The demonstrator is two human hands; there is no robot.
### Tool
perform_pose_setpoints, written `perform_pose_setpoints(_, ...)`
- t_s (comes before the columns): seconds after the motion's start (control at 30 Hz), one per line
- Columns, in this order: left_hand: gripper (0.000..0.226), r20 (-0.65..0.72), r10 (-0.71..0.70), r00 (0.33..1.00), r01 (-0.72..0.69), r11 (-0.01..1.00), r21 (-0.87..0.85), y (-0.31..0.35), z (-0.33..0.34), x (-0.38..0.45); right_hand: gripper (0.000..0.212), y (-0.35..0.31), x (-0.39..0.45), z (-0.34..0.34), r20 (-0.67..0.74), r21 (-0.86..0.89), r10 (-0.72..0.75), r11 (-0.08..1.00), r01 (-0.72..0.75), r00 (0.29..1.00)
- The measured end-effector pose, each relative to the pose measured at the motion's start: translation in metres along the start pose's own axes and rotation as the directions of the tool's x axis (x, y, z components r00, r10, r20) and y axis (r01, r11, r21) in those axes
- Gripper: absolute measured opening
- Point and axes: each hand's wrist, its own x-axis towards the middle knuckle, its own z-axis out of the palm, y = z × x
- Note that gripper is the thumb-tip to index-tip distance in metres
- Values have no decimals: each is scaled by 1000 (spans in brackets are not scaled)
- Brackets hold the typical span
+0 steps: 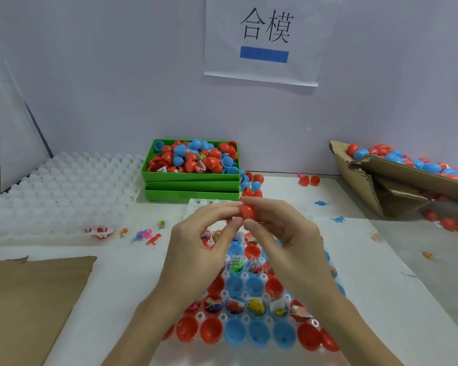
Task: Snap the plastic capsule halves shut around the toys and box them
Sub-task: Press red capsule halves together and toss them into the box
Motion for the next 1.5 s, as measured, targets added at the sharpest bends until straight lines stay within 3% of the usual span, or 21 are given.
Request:
perform_pose_setpoints(0.1, 34, 110, 62, 992, -68, 996, 50, 1, 1, 0, 35, -1, 3, -5, -49, 92, 82, 993, -78, 995)
perform_pose_setpoints(0.23, 29, 15, 83, 996, -84, 992, 93, 1, 5, -1, 31, -2, 4, -6, -19, 132, 154, 980, -151, 988)
perform_pose_setpoints(0.37, 23, -40, -101, 994, 94, 985, -147, 0, 2, -1, 28, -3, -1, 2, 12, 137, 134, 981, -134, 991)
perform_pose_setpoints(0.47, 15, -62, -171, 983, 154, 964, -219, 1, 0, 0, 27, -2, -3, 6, -12, 104, 108, 989, -106, 994)
perform_pose_setpoints(0.7, 17, 73, -89, 993, 104, 968, -227, 5, -3, 1, 21, -3, -3, 8, -90, 146, 125, 983, -111, 988)
perform_pose_setpoints(1.0, 21, -32, -129, 991, 120, 972, -201, -2, -1, 0, 28, -6, -5, 10, -23, 108, 106, 989, -103, 994)
perform_pose_setpoints(1.07, 24, -50, -158, 986, 140, 956, -259, -1, 1, -1, 29, -6, -4, 9, -13, 73, 90, 993, -89, 996)
perform_pose_setpoints(1.3, 22, 107, -72, 992, 103, 940, -327, 0, -6, 2, 25, -8, -3, 8, -50, 112, 134, 985, -128, 990)
perform_pose_setpoints(1.5, 26, 50, -45, 998, 59, 943, -328, -2, -9, 5, 27, -14, -1, 7, -34, 146, 126, 982, -120, 991)
